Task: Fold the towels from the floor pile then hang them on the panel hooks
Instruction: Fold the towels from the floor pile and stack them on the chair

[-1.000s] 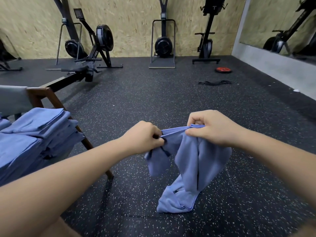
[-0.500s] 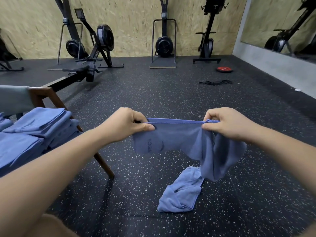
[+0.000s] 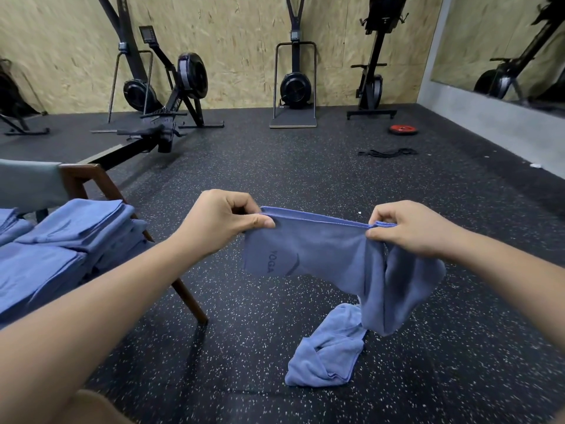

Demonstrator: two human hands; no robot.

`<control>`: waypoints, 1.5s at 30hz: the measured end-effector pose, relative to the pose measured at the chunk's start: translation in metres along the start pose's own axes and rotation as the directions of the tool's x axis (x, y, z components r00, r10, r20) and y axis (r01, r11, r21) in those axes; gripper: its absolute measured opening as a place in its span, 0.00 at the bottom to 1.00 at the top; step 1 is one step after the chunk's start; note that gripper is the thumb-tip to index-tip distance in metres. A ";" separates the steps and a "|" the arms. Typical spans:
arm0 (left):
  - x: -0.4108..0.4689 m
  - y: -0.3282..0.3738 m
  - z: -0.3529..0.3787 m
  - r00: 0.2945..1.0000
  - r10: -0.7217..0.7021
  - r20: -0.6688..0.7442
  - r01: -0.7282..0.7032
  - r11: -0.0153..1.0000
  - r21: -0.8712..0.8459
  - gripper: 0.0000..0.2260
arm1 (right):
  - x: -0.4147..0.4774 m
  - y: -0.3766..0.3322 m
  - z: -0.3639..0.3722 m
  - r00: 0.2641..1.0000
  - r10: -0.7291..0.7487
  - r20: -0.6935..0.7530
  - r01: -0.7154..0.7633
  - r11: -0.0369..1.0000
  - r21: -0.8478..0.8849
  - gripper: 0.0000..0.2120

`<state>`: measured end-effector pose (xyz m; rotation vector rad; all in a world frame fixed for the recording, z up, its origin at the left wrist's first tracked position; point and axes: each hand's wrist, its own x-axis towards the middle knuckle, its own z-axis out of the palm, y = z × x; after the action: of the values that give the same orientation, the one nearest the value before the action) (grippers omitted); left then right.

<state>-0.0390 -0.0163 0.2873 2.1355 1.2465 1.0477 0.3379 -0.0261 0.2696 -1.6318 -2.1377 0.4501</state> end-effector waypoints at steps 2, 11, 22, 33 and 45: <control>0.001 -0.002 -0.003 0.997 -0.027 0.067 0.028 1.000 -0.003 0.10 | 0.000 0.003 -0.001 1.000 0.018 0.005 -0.018 1.000 -0.006 0.06; -0.001 -0.002 0.006 0.999 -0.054 0.002 0.054 0.998 0.024 0.12 | 0.000 0.008 0.008 0.998 0.038 0.043 -0.037 0.999 -0.016 0.07; 0.003 0.003 0.012 0.988 -0.151 -0.027 0.143 0.969 -0.200 0.10 | -0.004 0.002 0.020 0.998 0.049 0.050 -0.052 0.997 0.065 0.04; -0.004 0.022 0.026 0.977 -0.151 0.153 0.122 0.976 0.183 0.11 | -0.020 -0.054 0.044 0.954 0.072 0.291 -0.208 0.858 0.469 0.09; -0.015 0.047 0.039 0.990 -0.011 0.144 -0.002 0.996 0.089 0.16 | -0.028 -0.106 0.045 0.918 -0.038 0.394 -0.278 0.646 0.711 0.23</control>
<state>0.0128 -0.0529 0.2904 2.2305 1.2494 0.8331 0.2336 -0.0809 0.2788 -1.2273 -1.6533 1.5829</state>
